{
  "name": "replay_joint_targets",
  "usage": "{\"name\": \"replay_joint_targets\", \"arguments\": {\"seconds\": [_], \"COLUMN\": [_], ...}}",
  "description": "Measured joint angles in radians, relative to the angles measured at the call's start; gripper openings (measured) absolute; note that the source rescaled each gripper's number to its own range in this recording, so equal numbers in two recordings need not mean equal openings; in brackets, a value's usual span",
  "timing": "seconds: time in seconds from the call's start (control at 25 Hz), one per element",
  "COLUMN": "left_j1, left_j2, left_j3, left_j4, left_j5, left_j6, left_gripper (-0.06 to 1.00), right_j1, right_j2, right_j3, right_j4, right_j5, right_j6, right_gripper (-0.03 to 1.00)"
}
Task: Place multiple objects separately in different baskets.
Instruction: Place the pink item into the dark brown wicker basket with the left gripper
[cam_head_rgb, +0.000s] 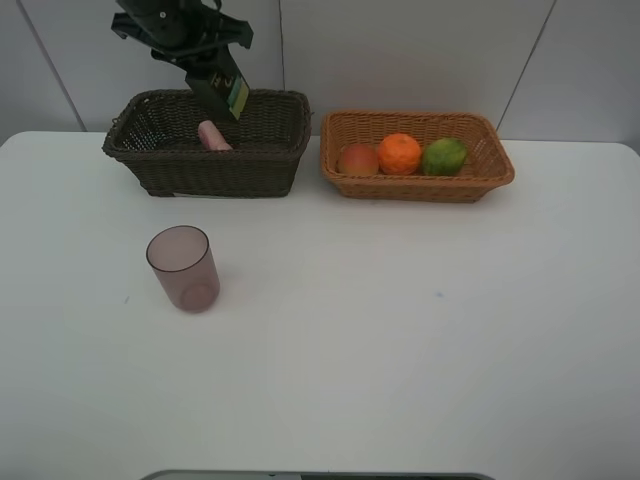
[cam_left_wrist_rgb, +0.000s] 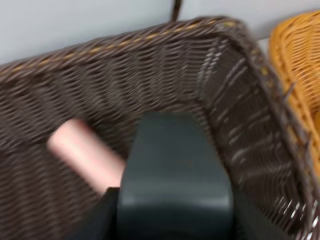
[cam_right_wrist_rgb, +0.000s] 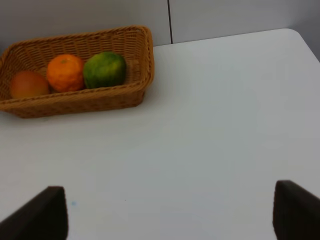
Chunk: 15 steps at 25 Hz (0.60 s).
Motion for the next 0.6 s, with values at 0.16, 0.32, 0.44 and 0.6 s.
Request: {"name": "replay_joint_targets", "arguments": {"seconds": [0.16,0.32,0.44,0.6], "left_j1": [-0.027,-0.029,-0.031,-0.044], "left_j2": [0.075,0.143,0.181,0.201], "left_j3": [0.0,0.0,0.0,0.0], "left_j4": [-0.001,-0.001,-0.001,-0.001], "left_j5": [-0.08,-0.142,-0.195,-0.212], "left_j6": [0.0,0.0,0.0,0.0], "left_gripper": [0.44,0.44,0.44,0.44], "right_j1": [0.0,0.0,0.0,0.0], "right_j2": [0.0,0.0,0.0,0.0], "right_j3": [0.0,0.0,0.0,0.0], "right_j4": [0.0,0.0,0.0,0.0], "right_j5": [0.0,0.0,0.0,0.0], "right_j6": [0.0,0.0,0.0,0.0], "right_gripper": [0.78,0.78,0.78,0.78]}}
